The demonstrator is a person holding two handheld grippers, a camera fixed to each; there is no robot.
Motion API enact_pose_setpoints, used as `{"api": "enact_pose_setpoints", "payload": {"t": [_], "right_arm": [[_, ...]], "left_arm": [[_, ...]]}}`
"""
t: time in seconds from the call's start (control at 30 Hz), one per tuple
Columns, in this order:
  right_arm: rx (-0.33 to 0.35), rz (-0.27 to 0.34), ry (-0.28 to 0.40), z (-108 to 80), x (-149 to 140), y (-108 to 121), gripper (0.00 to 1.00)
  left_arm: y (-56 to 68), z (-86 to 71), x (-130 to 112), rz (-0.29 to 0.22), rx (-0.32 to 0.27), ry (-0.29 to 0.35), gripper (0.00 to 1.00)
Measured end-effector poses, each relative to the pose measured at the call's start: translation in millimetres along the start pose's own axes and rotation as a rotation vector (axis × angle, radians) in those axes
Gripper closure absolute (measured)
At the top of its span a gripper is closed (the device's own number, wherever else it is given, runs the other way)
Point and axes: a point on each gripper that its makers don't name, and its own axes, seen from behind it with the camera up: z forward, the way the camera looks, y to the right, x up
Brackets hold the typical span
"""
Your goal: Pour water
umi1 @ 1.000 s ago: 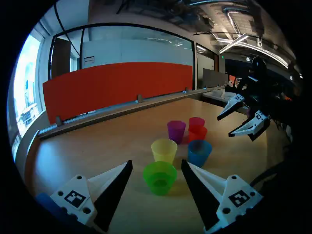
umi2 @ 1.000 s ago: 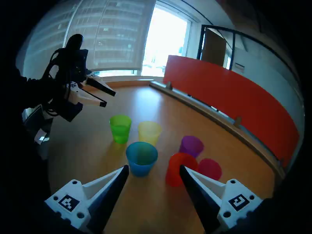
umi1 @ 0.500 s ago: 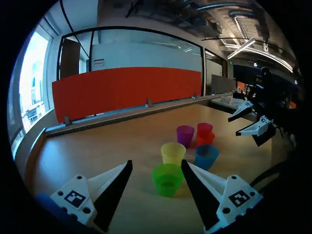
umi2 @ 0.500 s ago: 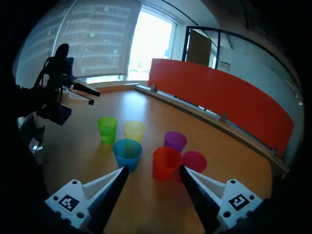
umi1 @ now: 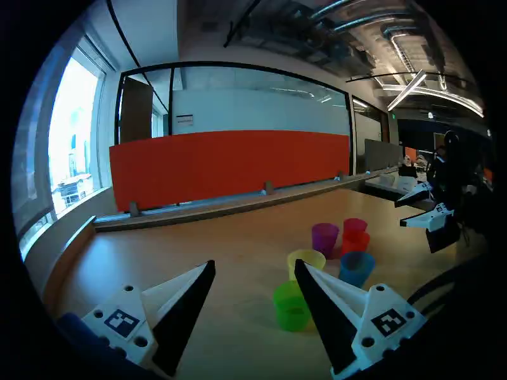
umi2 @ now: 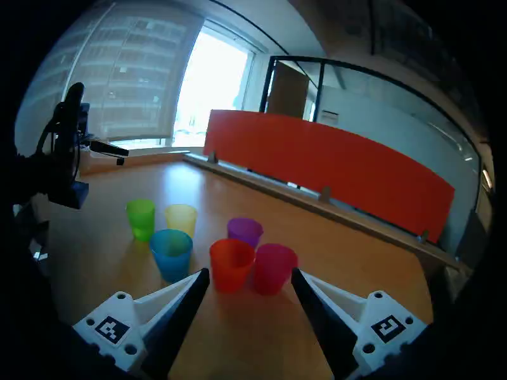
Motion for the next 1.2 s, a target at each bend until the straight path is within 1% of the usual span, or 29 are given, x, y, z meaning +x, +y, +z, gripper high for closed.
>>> {"api": "enact_pose_setpoints", "payload": {"t": [0.1, 0.27, 0.5, 0.67, 0.93, 1.2], "right_arm": [[-0.04, 0.02, 0.025, -1.6, 1, 8, 0.0], [-0.105, 0.061, 0.07, -6.7, 7, 24, 0.0], [-0.227, 0.093, 0.127, -12.4, 15, 53, 0.0], [-0.289, 0.12, 0.152, -15.0, 20, 65, 0.0], [-0.395, 0.166, 0.196, -16.4, 25, 81, 0.0], [-0.482, 0.209, 0.242, -17.3, 29, 93, 0.0]], "left_arm": [[-5.9, -1.0, 1, -0.004, 0.027, 0.014, 0.07], [-11.4, -1.9, 0, -0.022, 0.055, 0.037, 0.07], [-23.6, -4.5, -1, -0.05, 0.106, 0.072, 0.07], [-30.3, -6.8, 0, -0.071, 0.142, 0.103, 0.07], [-42.9, -13.3, 2, -0.088, 0.208, 0.148, 0.07], [-50.5, -15.2, -1, -0.121, 0.247, 0.169, 0.07]]}}
